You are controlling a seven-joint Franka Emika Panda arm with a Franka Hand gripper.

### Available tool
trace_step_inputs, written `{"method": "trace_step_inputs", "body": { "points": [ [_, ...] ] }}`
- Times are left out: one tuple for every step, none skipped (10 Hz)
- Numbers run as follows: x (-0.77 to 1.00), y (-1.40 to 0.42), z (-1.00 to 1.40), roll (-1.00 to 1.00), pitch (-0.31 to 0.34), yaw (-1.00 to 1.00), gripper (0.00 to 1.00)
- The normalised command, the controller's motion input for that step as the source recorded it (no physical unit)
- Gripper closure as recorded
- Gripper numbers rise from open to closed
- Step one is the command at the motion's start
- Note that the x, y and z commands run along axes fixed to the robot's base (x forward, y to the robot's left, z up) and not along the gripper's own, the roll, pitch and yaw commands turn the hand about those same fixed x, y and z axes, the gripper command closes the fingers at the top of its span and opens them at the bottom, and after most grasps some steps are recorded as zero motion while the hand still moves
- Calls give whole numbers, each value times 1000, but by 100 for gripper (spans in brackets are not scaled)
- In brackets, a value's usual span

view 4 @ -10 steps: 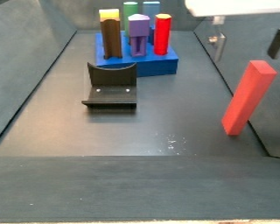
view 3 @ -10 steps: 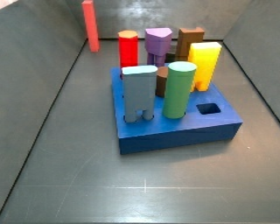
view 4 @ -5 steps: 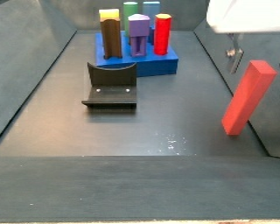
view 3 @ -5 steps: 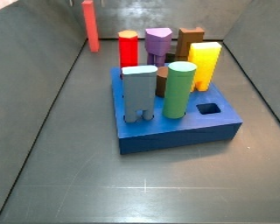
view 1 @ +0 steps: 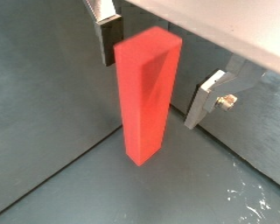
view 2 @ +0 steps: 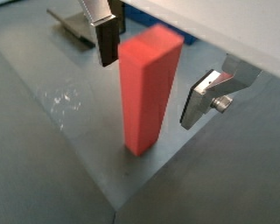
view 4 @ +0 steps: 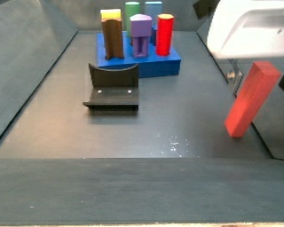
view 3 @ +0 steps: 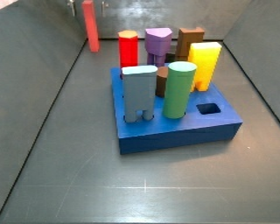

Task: Pick up the rectangle object. Move up. Move to above the board. Insert the rectangle object.
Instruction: Pick up the rectangle object.

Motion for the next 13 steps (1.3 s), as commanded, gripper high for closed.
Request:
{"method": "trace_step_inputs", "body": {
  "points": [
    [0,-17,0,76,0,0,0],
    [0,0,0,4,0,0,0],
    [0,0,0,0,0,0,0],
    [0,0,0,0,0,0,100],
    [0,0,0,0,0,0,100],
    [0,0,0,0,0,0,100],
    [0,0,0,0,0,0,100],
    [0,0,0,0,0,0,100],
    [0,0,0,0,0,0,100],
    [0,0,0,0,0,0,100],
    [0,0,0,0,0,0,100],
    [0,0,0,0,0,0,100],
    [0,0,0,0,0,0,100]
  ]
}}
